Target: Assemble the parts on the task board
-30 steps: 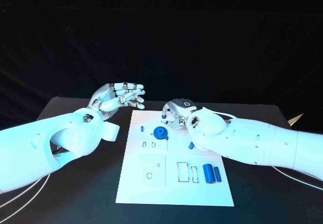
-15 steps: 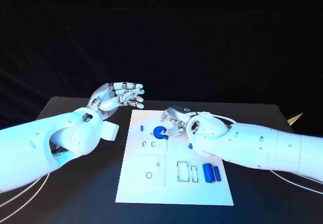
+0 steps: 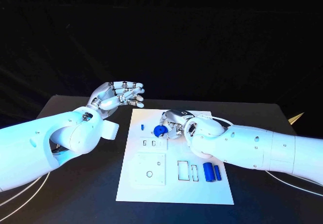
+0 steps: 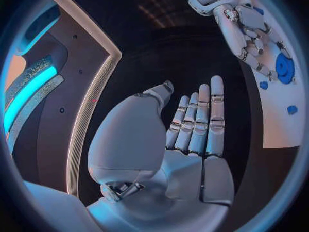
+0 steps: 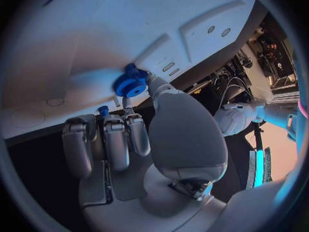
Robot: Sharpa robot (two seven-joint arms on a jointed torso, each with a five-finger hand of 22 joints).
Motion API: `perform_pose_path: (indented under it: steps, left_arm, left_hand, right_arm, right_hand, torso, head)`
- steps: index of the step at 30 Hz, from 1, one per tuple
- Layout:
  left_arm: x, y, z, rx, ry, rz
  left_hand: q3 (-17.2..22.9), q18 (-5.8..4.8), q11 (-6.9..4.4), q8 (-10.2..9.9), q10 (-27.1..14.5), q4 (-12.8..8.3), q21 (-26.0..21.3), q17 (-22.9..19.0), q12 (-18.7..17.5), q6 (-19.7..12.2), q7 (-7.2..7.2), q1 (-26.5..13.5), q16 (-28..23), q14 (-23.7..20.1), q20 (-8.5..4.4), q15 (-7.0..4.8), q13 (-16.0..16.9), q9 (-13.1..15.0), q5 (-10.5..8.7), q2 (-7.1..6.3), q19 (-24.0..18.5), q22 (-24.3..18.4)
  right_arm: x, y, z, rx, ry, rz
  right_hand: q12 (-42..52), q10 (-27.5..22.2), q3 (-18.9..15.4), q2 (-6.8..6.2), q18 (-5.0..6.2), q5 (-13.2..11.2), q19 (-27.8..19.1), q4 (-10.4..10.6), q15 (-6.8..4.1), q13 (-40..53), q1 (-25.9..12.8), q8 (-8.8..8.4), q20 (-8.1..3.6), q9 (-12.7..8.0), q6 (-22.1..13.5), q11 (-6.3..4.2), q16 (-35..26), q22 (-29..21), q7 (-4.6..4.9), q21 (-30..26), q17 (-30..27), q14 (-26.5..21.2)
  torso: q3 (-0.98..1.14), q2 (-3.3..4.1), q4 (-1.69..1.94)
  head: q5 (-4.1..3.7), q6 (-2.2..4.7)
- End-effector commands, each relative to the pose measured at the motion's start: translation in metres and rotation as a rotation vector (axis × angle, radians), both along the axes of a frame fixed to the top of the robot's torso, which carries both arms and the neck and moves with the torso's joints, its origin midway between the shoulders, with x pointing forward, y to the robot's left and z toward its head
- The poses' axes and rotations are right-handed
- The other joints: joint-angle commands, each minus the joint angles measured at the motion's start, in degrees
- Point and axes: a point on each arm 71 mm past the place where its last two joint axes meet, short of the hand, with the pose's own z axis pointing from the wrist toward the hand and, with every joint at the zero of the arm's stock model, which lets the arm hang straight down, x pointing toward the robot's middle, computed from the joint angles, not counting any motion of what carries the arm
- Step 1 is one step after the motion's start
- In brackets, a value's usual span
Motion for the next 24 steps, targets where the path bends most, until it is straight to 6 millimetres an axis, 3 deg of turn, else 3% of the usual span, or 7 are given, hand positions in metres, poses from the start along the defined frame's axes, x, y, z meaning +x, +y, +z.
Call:
perform_pose_path:
  steps: [1, 14, 24]
  left_arm:
    - [-0.0006, -0.0017, 0.0012, -0.008, -0.005, -0.018]
    - [-0.0004, -0.0009, 0.0010, -0.006, -0.002, -0.016]
    - [-0.0004, -0.0011, 0.0008, -0.006, 0.000, -0.019]
  left_hand:
    - [0.10, -0.03, 0.10, -0.31, 0.05, -0.37, 0.29, 0.07, -0.25, -0.43, 1.98, -0.39, 0.36, -0.34, -0.12, 0.07, -0.03, 0.09, -0.19, 0.18, -0.48, 0.06]
    - [0.10, -0.03, 0.10, -0.31, 0.05, -0.37, 0.29, 0.07, -0.25, -0.43, 1.98, -0.39, 0.36, -0.34, -0.12, 0.07, -0.03, 0.09, -0.19, 0.18, -0.48, 0.06]
    - [0.10, -0.03, 0.10, -0.31, 0.05, -0.37, 0.29, 0.07, -0.25, -0.43, 1.98, -0.39, 0.36, -0.34, -0.12, 0.07, -0.03, 0.09, -0.19, 0.18, -0.48, 0.06]
  right_arm:
    - [-0.0002, 0.0010, -0.0028, -0.007, 0.022, 0.011]
    - [-0.0001, 0.0023, -0.0028, 0.006, 0.023, 0.023]
    - [0.0002, 0.0025, -0.0028, -0.002, 0.018, 0.028]
  right_hand:
    - [-0.08, 1.13, -0.32, 0.58, -0.39, 0.28, 6.10, 0.09, 0.34, 10.17, 0.47, 0.04, 0.48, 0.11, 0.10, 0.33, 0.31, 15.10, 0.01, 0.31, 14.66, 5.97]
    - [0.50, 1.70, 2.14, 2.77, -0.39, 1.71, 6.10, 0.40, -0.27, 10.73, 1.42, 1.69, -0.01, 0.80, 3.07, -0.39, 0.30, 15.10, -0.77, 0.31, 14.62, 5.96]
    - [0.67, 1.93, 7.57, 3.54, -0.39, 0.80, 6.10, -1.72, -0.93, 10.95, 3.49, 2.36, -0.68, 0.86, 5.17, -1.02, 0.34, 15.10, -1.38, 0.31, 14.73, 5.99]
  torso:
    - [-0.02, -0.03, 0.00]
    - [0.05, -0.05, -0.06]
    - [0.08, -0.02, -0.13]
  head:
    - [0.08, -0.12]
    - [0.20, -0.16]
    - [0.16, -0.17]
